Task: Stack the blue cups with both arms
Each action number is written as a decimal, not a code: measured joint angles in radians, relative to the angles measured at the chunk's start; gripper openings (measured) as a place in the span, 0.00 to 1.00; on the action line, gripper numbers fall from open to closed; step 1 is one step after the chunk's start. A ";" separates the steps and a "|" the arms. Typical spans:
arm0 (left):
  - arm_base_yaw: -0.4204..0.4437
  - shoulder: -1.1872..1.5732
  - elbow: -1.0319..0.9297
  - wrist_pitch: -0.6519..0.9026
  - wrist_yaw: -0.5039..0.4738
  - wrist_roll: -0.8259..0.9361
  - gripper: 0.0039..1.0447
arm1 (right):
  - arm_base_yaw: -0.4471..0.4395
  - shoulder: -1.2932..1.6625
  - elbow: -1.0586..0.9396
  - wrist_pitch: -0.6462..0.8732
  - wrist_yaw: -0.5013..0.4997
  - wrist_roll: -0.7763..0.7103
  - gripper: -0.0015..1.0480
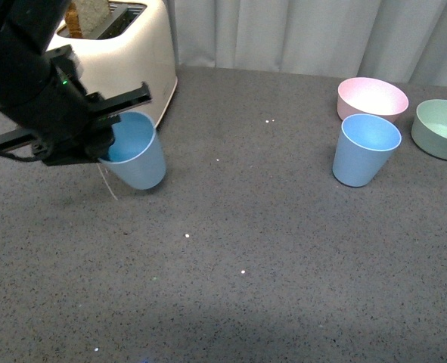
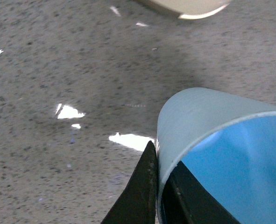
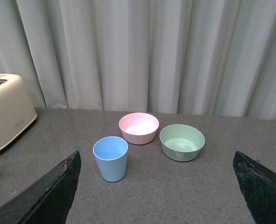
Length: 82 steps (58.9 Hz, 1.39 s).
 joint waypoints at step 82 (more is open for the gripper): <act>-0.248 0.197 0.419 -0.174 0.033 -0.134 0.73 | 0.000 0.000 0.000 0.000 0.000 0.000 0.91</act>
